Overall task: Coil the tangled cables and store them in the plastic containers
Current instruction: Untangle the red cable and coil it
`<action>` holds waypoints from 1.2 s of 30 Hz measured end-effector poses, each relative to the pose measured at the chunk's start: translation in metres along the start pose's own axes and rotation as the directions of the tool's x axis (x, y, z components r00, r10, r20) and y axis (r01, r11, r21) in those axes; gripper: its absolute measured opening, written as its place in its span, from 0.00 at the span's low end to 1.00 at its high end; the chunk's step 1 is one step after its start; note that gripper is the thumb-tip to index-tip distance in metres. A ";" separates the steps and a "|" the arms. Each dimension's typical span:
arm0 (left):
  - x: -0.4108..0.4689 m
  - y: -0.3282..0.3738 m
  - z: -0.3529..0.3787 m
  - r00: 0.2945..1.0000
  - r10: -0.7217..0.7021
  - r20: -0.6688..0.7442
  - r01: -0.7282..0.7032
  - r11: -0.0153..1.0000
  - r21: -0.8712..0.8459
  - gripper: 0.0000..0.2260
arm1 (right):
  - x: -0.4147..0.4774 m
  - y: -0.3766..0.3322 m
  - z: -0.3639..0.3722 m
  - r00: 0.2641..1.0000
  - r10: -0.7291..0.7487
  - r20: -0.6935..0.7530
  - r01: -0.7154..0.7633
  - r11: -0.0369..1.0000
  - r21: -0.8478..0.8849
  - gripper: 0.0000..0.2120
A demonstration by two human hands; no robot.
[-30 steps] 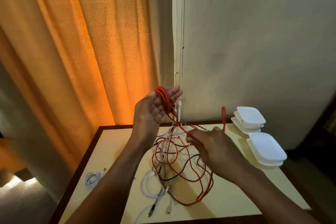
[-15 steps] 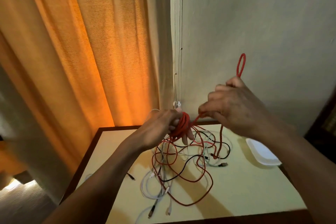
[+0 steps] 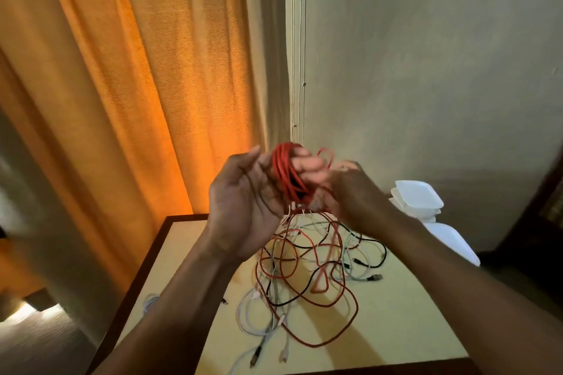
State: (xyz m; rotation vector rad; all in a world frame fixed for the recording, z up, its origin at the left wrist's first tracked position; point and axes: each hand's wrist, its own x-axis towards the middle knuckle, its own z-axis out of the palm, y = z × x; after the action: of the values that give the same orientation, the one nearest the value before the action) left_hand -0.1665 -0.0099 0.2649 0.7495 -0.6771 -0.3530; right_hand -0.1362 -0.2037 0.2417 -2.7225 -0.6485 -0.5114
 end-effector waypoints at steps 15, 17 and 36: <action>0.010 -0.011 -0.043 0.961 -0.117 -0.250 0.266 0.640 0.721 0.26 | -0.053 0.017 -0.032 0.933 -0.316 -0.172 0.268 0.929 -0.255 0.18; 0.007 -0.018 -0.041 0.965 -0.157 -0.208 0.260 0.532 0.806 0.26 | -0.047 0.016 -0.049 0.932 -0.342 -0.118 0.292 0.904 -0.312 0.16; -0.006 -0.012 0.015 0.983 -0.092 0.161 0.080 0.994 0.080 0.27 | 0.014 0.014 -0.019 0.970 -0.240 -0.040 0.226 0.949 -0.222 0.05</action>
State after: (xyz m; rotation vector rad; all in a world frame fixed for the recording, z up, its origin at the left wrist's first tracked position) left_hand -0.1818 -0.0230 0.2615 0.8272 -0.8187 -0.4749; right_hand -0.1231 -0.2174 0.2609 -2.8288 -0.9556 -0.7667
